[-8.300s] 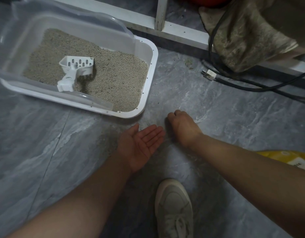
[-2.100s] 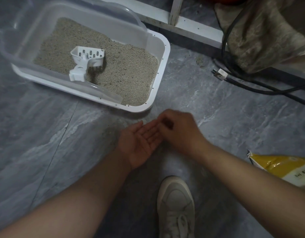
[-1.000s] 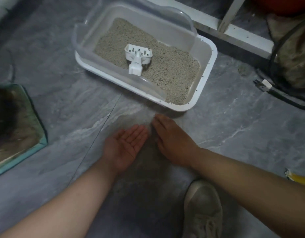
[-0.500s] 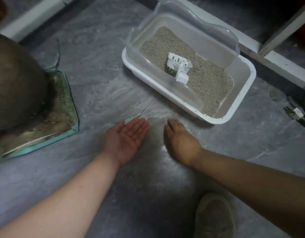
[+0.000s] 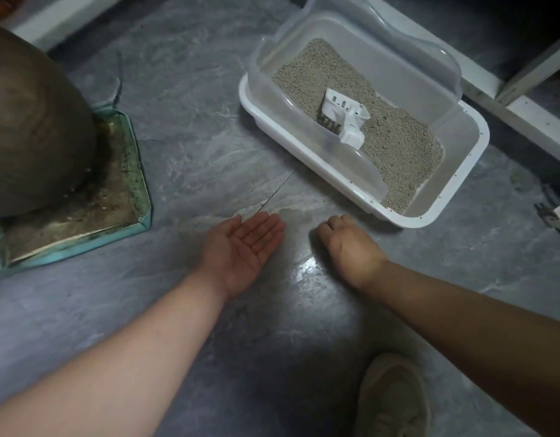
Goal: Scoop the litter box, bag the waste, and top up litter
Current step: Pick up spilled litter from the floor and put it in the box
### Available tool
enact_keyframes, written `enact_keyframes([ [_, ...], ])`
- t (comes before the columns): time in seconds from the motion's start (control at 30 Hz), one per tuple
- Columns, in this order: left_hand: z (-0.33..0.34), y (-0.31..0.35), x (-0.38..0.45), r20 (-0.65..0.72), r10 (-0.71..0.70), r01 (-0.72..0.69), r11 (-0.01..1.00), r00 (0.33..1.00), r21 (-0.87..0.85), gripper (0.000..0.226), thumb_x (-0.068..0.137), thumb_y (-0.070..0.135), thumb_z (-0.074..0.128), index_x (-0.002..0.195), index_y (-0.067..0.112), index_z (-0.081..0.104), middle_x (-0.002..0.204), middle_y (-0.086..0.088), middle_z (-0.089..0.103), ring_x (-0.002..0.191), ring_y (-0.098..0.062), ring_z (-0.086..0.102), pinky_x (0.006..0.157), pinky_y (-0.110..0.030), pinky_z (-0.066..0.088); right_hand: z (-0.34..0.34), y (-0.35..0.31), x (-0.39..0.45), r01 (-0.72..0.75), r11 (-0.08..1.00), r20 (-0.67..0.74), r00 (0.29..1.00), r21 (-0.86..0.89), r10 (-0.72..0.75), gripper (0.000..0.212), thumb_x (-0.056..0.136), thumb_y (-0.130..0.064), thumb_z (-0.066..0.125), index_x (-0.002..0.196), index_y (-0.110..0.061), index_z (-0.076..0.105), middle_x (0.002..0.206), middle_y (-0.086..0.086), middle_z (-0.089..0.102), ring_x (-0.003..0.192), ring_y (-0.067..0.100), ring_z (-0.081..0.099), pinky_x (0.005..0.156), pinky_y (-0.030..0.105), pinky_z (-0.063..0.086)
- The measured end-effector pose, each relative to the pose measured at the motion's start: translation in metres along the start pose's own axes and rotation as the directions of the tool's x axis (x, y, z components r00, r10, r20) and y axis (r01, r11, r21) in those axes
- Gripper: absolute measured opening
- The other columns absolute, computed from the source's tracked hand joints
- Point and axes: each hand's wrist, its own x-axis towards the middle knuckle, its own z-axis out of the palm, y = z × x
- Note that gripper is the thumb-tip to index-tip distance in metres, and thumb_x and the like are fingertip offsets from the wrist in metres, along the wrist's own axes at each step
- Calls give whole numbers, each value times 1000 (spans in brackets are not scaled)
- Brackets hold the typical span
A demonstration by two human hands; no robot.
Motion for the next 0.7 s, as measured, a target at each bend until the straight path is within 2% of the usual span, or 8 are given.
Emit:
enact_keyframes([
  [0.13, 3, -3, 0, 5, -3, 3, 1000, 1000, 0, 39, 101, 22, 44, 100, -10, 67, 106, -27, 72, 91, -40, 73, 84, -54, 56, 3, -4, 3, -98, 989, 18, 995, 106, 97, 28, 70, 15, 60, 87, -6, 53, 85, 19, 56, 79, 36, 53, 70, 40, 45],
  [0.2, 4, -6, 2, 3, -6, 6, 1000, 1000, -11, 40, 101, 22, 43, 101, -9, 67, 107, -27, 72, 91, -40, 73, 84, -53, 57, -6, -12, 3, -159, 954, -27, 985, 253, 171, 21, 76, 10, 58, 86, -7, 50, 87, 17, 54, 82, 37, 53, 72, 38, 42],
  [0.3, 6, -12, 7, 17, -19, 19, 1000, 1000, 16, 41, 101, 25, 42, 104, -7, 68, 108, -24, 72, 90, -35, 74, 83, -45, 60, -37, -59, 2, -39, 837, -157, 976, 546, 148, 9, 79, 6, 57, 83, -1, 60, 85, 10, 63, 69, 21, 58, 78, 32, 52],
  [0.33, 8, -16, 7, 24, -38, 37, 999, 999, 38, 42, 101, 26, 40, 105, -5, 68, 109, -23, 73, 92, -33, 74, 85, -43, 60, -43, -79, 1, 11, 805, -167, 980, 593, 109, 14, 81, 7, 55, 91, 3, 64, 92, 10, 65, 74, 16, 61, 87, 26, 52],
  [0.43, 11, -26, 7, 71, -73, 72, 997, 995, 17, 50, 102, 24, 37, 94, -8, 74, 112, -26, 71, 97, -37, 72, 91, -45, 52, -41, -116, -3, -16, 766, -44, 997, 643, 58, 35, 85, 4, 45, 113, 10, 64, 119, 27, 63, 114, 39, 59, 107, 47, 40],
  [0.47, 10, -27, 7, 84, -76, 75, 997, 994, 7, 52, 102, 23, 36, 90, -9, 76, 111, -26, 71, 96, -38, 72, 91, -46, 53, -39, -117, -4, -17, 775, -36, 998, 632, 51, 37, 85, 4, 45, 115, 10, 65, 121, 28, 63, 118, 39, 57, 109, 46, 37],
  [0.6, 6, -21, 6, 95, -80, 82, 997, 992, -17, 46, 102, 24, 38, 98, -6, 72, 105, -23, 73, 89, -33, 75, 78, -46, 60, -44, -86, -8, 86, 800, -210, 976, 594, 51, 19, 87, 3, 61, 102, -2, 73, 101, 14, 70, 97, 23, 57, 90, 24, 41],
  [0.7, 5, -15, 8, 61, -42, 44, 998, 997, -35, 43, 101, 24, 41, 98, -6, 72, 104, -23, 73, 87, -33, 75, 77, -45, 62, -49, -58, -1, 56, 844, -282, 952, 534, 115, 22, 79, 8, 62, 96, -4, 72, 89, 11, 68, 88, 24, 56, 82, 29, 44],
])
